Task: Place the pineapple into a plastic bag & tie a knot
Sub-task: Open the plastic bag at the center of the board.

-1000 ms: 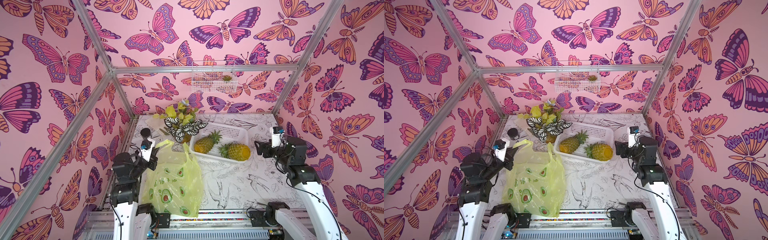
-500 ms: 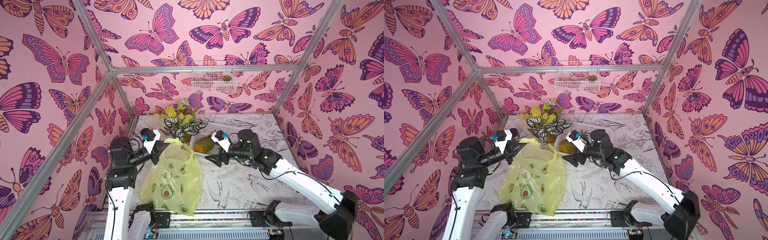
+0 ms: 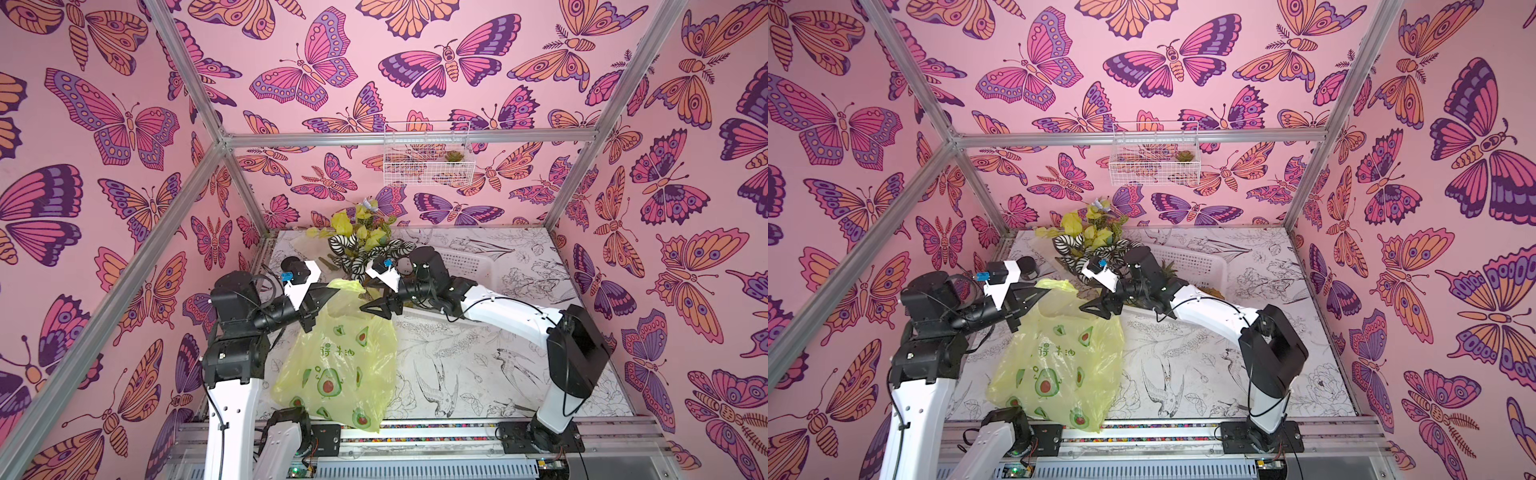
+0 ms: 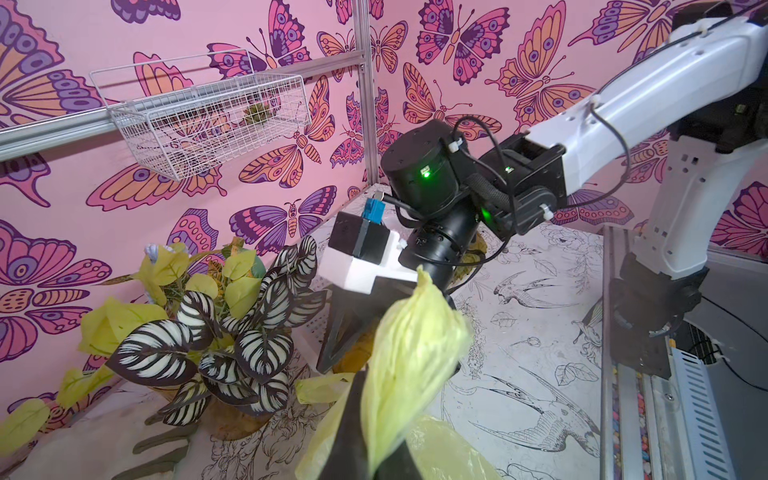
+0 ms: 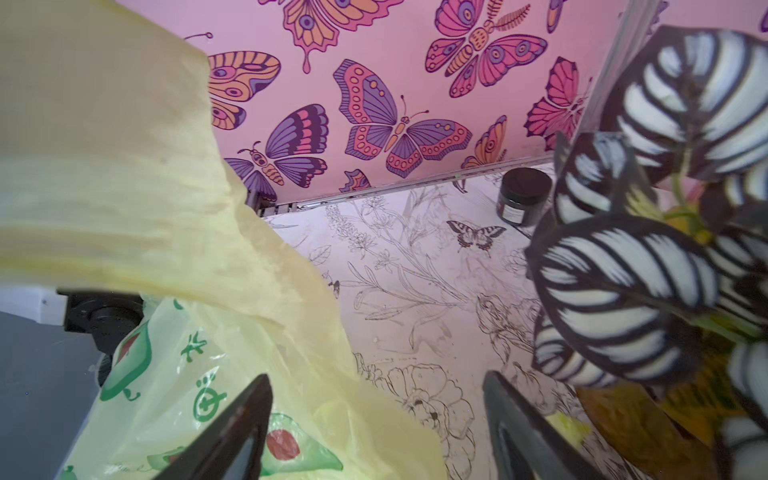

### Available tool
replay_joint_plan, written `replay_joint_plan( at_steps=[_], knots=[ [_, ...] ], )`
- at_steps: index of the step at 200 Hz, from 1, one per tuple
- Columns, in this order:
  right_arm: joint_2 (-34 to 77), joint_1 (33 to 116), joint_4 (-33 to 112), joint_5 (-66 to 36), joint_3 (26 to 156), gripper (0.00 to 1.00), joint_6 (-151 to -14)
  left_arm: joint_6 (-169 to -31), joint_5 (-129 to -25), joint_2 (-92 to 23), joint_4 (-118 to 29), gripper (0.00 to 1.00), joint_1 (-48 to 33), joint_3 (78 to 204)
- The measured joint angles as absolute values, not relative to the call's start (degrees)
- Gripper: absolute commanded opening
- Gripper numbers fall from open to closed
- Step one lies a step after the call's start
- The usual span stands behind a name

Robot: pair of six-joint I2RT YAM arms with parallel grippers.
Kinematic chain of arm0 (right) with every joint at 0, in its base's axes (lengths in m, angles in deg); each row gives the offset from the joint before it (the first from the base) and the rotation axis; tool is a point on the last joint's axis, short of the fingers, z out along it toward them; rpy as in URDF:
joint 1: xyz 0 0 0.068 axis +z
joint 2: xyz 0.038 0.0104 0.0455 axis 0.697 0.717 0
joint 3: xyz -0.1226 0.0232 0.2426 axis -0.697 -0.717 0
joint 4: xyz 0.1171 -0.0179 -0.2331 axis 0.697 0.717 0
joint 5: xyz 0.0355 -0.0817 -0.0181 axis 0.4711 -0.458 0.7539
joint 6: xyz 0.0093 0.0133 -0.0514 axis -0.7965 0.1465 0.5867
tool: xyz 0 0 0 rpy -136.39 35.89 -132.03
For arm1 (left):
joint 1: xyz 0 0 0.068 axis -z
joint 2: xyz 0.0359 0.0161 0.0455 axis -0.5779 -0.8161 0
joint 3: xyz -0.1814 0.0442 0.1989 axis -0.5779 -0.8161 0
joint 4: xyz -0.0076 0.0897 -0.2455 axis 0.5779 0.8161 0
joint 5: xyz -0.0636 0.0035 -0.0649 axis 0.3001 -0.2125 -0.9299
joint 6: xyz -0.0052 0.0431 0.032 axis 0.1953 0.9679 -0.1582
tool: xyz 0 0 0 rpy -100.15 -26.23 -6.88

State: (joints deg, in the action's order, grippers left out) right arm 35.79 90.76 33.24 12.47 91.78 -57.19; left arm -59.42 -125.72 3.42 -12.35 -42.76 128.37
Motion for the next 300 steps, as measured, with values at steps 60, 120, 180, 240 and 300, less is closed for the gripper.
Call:
replay_joint_plan(
  at_steps=[60,120,180,240,300],
  knots=[
    [39.97,91.39,34.55,19.49,96.89,0.0,-54.68,-58.21,-123.16,3.72,-11.46,0.0,-42.76,129.44],
    [29.28,95.94,35.12,19.53,92.63,0.0,-57.17,-54.8,-107.43,5.38,-11.13,0.0,-42.76,137.31],
    [17.3,102.08,37.15,6.35,93.46,0.0,-63.66,-55.61,-99.21,1.49,-14.04,0.0,-42.76,140.33],
    [25.8,103.11,46.0,-18.17,100.61,0.0,-76.62,-64.2,-96.85,-6.51,-23.87,0.63,-40.93,134.95],
    [36.14,102.62,58.88,-34.09,107.62,0.0,-87.24,-85.3,-89.15,-11.99,-15.92,0.78,-38.96,141.33]
  ],
)
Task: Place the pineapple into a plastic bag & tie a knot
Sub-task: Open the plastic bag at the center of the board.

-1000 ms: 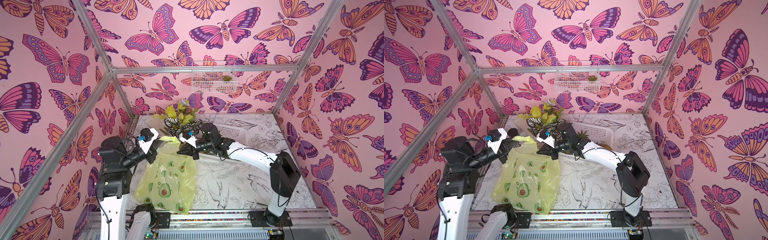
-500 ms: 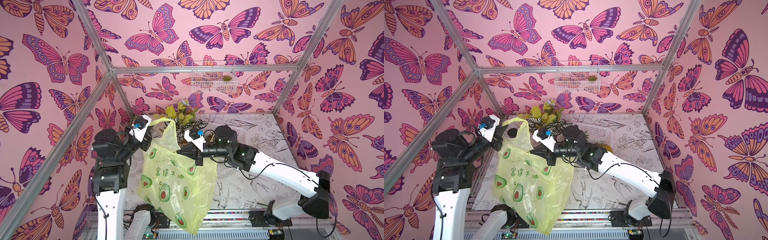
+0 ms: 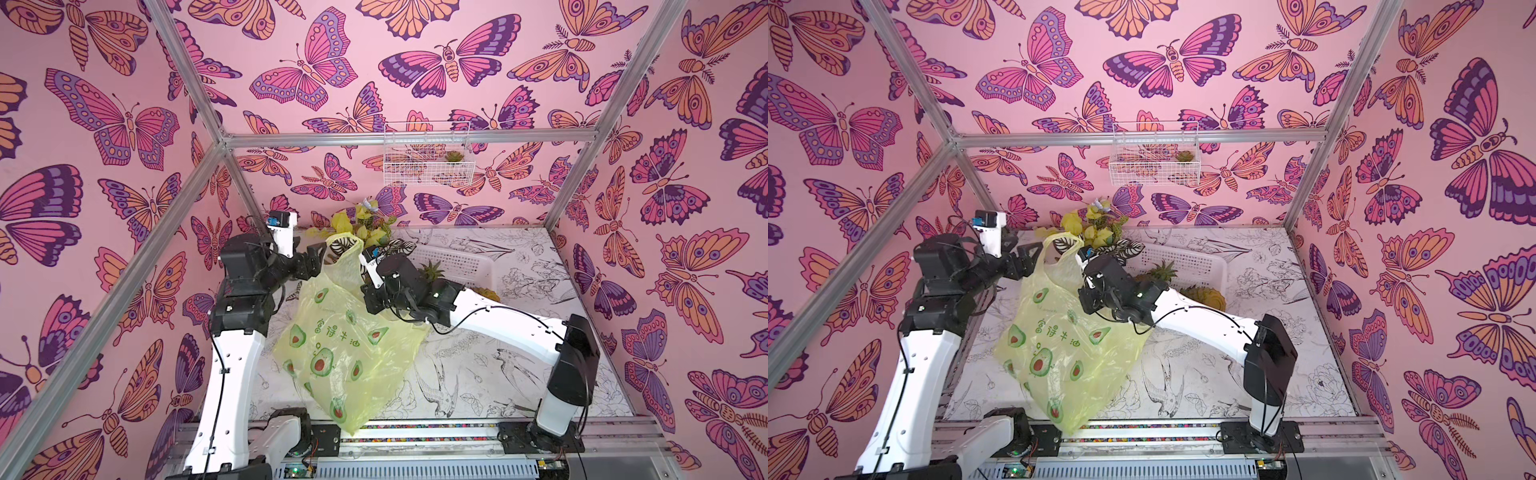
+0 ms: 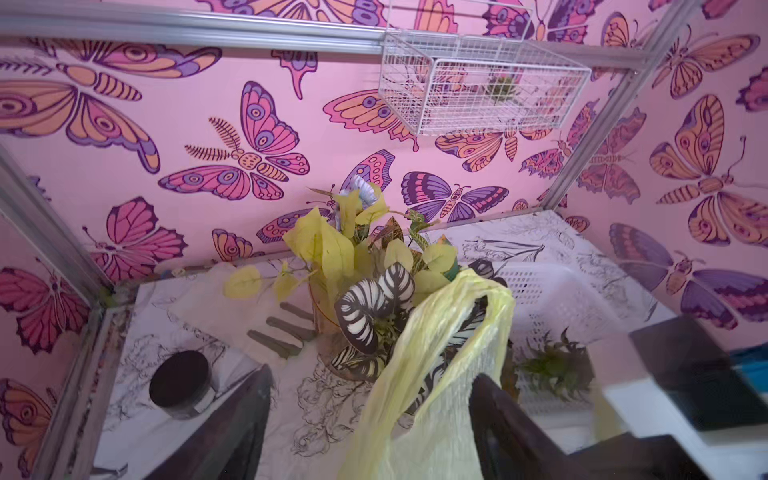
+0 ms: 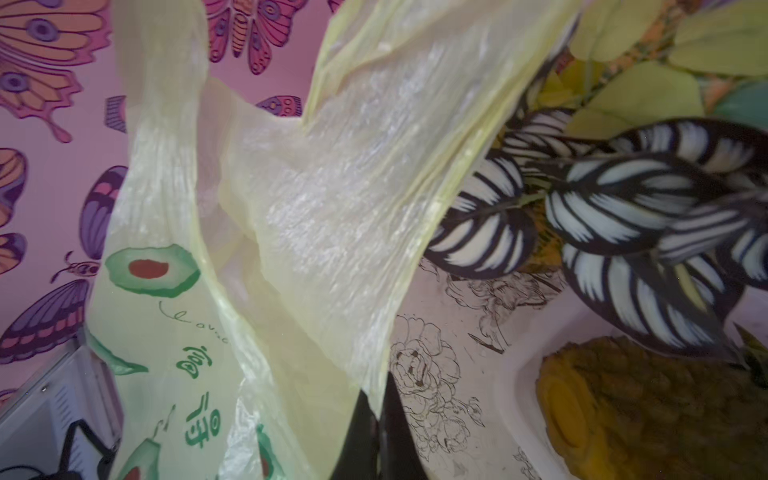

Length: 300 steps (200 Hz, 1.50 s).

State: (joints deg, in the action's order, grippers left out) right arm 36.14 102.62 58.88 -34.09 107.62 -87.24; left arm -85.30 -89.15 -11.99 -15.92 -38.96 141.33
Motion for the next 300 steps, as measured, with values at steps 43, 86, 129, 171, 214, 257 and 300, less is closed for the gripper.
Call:
replay_joint_plan(
  at_steps=[43,86,129,171,214,257,300],
  knots=[
    [36.34,101.25,63.42,-38.83,110.97,0.0,-92.16,-99.0,-89.0,-8.69,-8.02,0.76,-37.02,142.18],
    [36.21,100.53,65.24,-37.91,111.1,0.0,-95.77,-113.45,-86.77,-5.81,-4.75,0.76,-21.48,137.51],
    [34.33,99.67,64.76,-34.74,107.67,0.0,-96.97,-130.28,-81.09,-7.84,-1.6,0.78,-17.32,129.57],
    [32.86,99.46,60.34,-30.61,103.82,0.0,-96.77,-138.52,-80.98,-15.8,-3.63,0.71,-16.45,130.45],
    [32.51,99.46,58.22,-29.3,102.49,0.0,-96.77,-145.93,-77.94,-17.46,-6.21,0.55,-16.1,127.6],
    [31.88,99.46,56.85,-28.75,101.98,0.0,-96.75,-148.02,-74.62,-21.0,-8.57,0.44,-15.6,127.28],
    [31.88,99.39,57.68,-29.25,102.01,0.0,-96.56,-145.27,-73.94,-26.81,-9.9,0.0,-13.78,129.0]
  ],
)
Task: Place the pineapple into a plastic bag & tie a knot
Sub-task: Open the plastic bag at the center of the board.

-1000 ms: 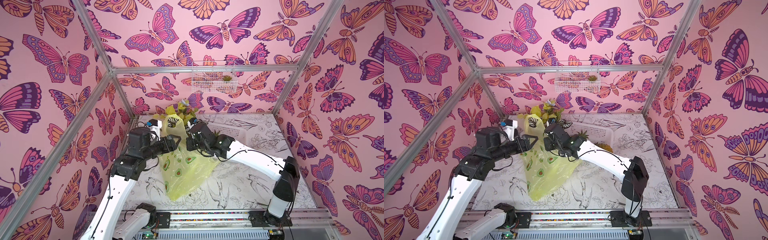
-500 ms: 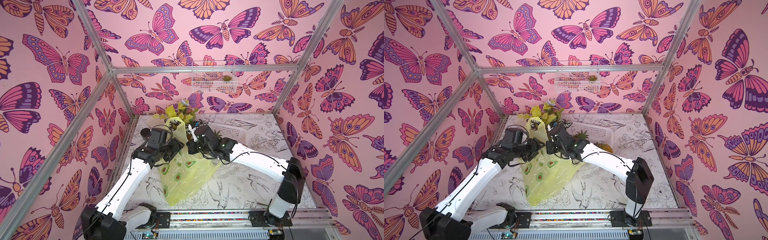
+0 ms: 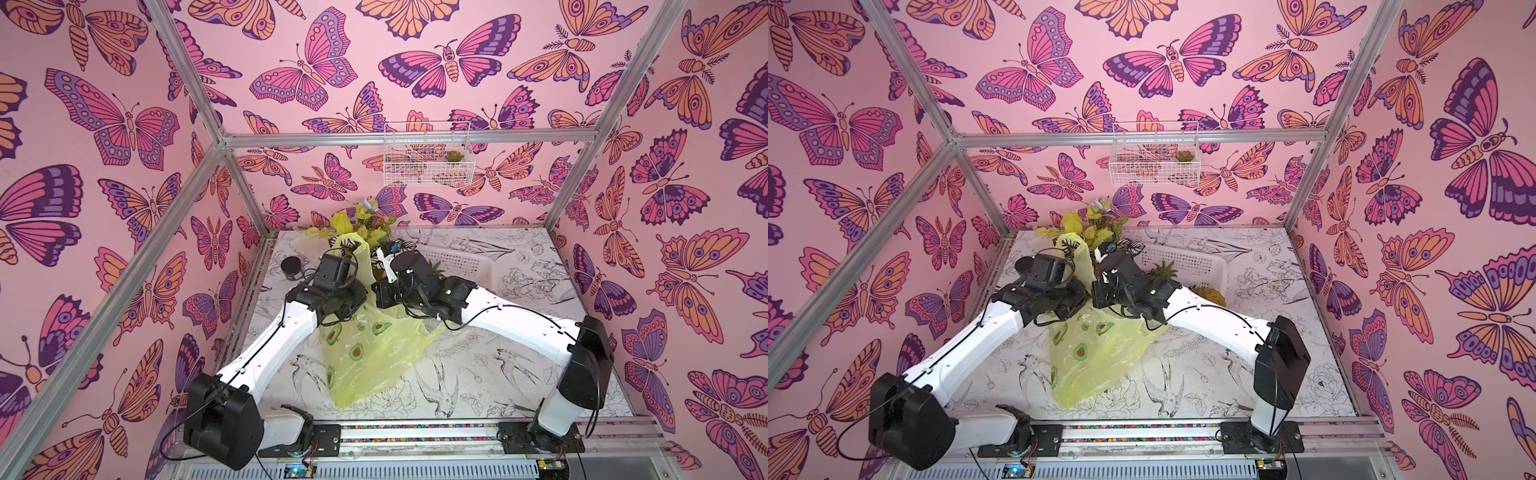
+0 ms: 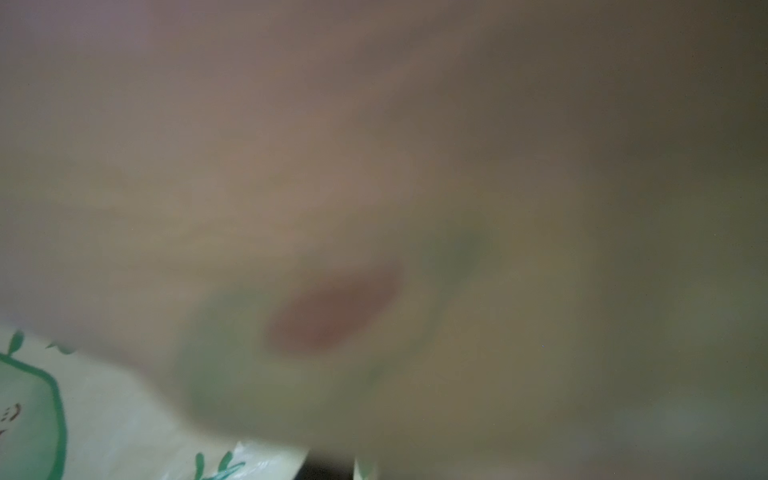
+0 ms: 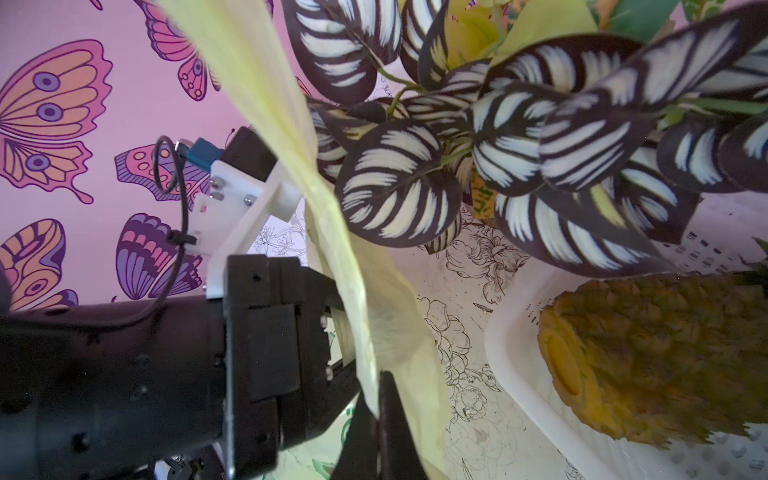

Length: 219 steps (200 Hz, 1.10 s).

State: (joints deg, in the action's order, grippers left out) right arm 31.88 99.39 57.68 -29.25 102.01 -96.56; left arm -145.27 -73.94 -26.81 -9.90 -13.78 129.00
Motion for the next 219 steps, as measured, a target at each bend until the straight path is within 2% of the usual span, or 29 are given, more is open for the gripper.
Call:
replay_joint_plan(
  at_steps=[30,63,105,113,127,138,155,177,219],
  knots=[
    [31.88,98.38,60.87,-31.18,102.01,0.0,-96.51,-140.88,-73.59,-24.34,-7.81,0.0,-13.52,129.05],
    [31.42,95.98,64.52,-33.58,100.94,0.0,-95.0,-132.46,-73.22,-18.86,0.81,0.0,-13.54,131.56],
    [31.2,94.84,69.06,-34.89,99.47,0.0,-93.01,-120.94,-75.95,-19.27,10.55,0.0,-14.79,136.94],
    [31.2,94.84,69.41,-34.78,99.47,0.08,-92.66,-119.15,-76.65,-19.51,11.73,0.0,-15.14,137.29],
    [31.16,94.82,69.81,-34.11,99.47,0.3,-92.21,-116.24,-77.66,-19.93,13.53,0.0,-15.6,137.77],
    [31.03,94.47,70.27,-32.38,99.49,0.44,-91.48,-114.58,-78.42,-20.34,14.44,0.0,-15.84,138.12],
    [29.96,92.72,71.62,-26.7,99.78,0.59,-91.44,-112.57,-79.27,-21.28,14.97,0.0,-15.9,138.56],
    [26.11,88.81,74.81,-18.2,100.67,0.68,-88.86,-110.67,-79.78,-22.29,15.56,0.0,-15.9,138.69],
    [13.08,79.83,83.03,-10.06,101.92,0.69,-74.92,-108.81,-79.69,-22.97,15.73,0.0,-16.1,138.71]
  ],
)
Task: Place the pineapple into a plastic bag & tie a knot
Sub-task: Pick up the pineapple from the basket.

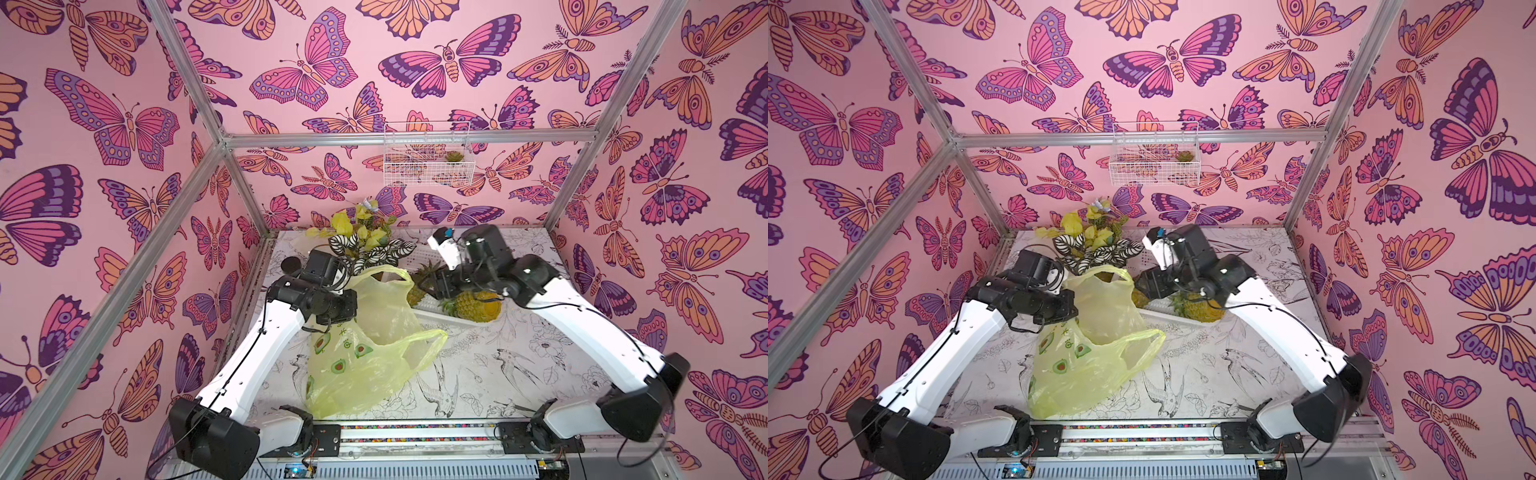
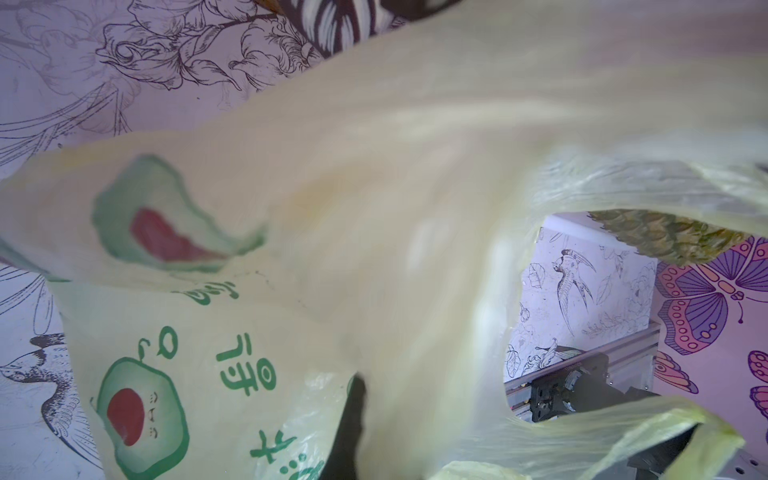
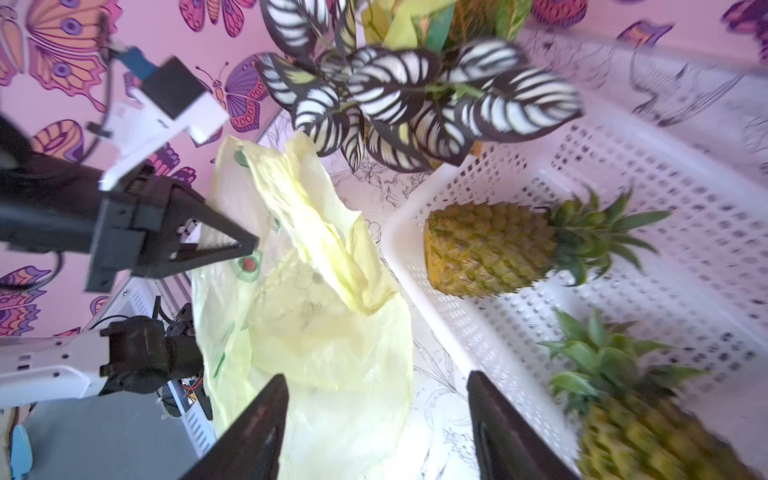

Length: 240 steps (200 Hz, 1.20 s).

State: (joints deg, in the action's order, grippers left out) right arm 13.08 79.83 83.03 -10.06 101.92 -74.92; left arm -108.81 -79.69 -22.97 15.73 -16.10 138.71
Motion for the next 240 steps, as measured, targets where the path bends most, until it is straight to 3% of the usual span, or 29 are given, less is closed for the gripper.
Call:
replay_joint_plan(
  at_steps=[22,46,124,164,240],
  knots=[
    [10.53,72.2,86.0,-9.76,102.64,0.7,-63.73,-109.1,-79.1,-22.94,15.71,0.0,-16.49,138.69],
    [15.95,67.22,88.67,-10.41,106.16,0.72,-49.91,-109.69,-78.25,-22.81,15.67,0.0,-16.56,138.18],
    [40.45,66.45,94.29,-10.06,119.97,0.77,-12.19,-111.68,-76.5,-22.86,15.67,0.0,-17.3,137.86],
    [51.66,66.63,97.17,-8.95,130.31,0.78,-4.21,-112.24,-76.56,-22.99,15.67,0.0,-17.39,137.9],
    [63.81,67.87,101.19,-11.09,137.37,0.82,3.18,-112.9,-77.2,-28.08,16.19,0.0,-17.85,138.93]
  ],
)
